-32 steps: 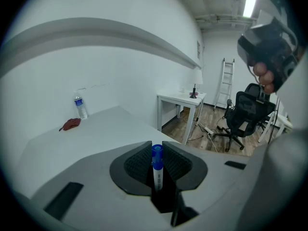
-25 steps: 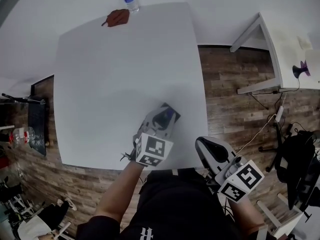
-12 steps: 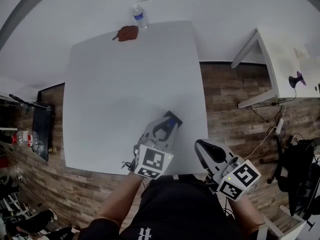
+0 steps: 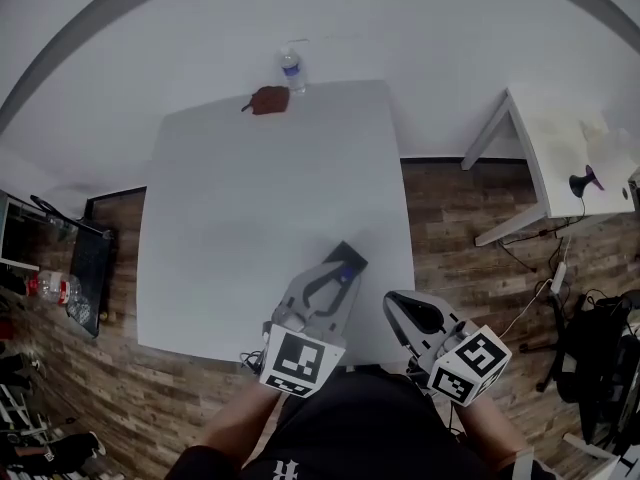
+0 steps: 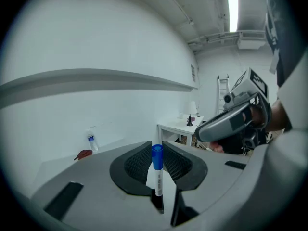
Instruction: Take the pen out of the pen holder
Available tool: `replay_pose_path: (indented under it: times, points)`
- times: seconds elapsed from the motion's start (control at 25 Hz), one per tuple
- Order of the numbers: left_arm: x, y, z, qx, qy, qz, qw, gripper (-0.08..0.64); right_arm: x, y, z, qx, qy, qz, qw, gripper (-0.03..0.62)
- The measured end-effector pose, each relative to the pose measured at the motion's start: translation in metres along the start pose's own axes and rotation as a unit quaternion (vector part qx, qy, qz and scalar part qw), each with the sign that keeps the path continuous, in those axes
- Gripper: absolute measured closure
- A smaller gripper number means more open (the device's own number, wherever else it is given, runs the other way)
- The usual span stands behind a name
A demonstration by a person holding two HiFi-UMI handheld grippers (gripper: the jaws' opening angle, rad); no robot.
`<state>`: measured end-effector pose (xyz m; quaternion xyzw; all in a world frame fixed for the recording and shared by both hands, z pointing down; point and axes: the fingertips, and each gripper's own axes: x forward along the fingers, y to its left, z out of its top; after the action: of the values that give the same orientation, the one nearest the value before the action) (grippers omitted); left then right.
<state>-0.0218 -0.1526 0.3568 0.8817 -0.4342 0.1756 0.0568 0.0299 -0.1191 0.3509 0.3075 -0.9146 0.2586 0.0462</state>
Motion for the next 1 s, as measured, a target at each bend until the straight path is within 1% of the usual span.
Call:
replay_pose_path:
  times: [0.2, 0.36, 0.68, 1.0]
  points:
    - [-0.024, -0.001, 0.016, 0.002, -0.015, 0.013, 0.9998, 0.492, 0.002, 0.012, 0.006, -0.035, -0.001, 0.009, 0.999, 0.578]
    - [-0.037, 0.001, 0.024, 0.000, -0.026, 0.023, 0.9994, 0.492, 0.007, 0.022, 0.015, -0.051, -0.007, 0.019, 0.999, 0.578]
    - [-0.051, 0.002, 0.028, -0.001, -0.037, 0.032, 0.9988, 0.492, 0.012, 0.035, 0.018, -0.064, -0.012, 0.029, 0.997, 0.578]
    - [-0.054, 0.005, 0.029, -0.003, -0.043, 0.030, 0.9986, 0.492, 0.015, 0.039, 0.018, -0.069, -0.011, 0.025, 0.997, 0.578]
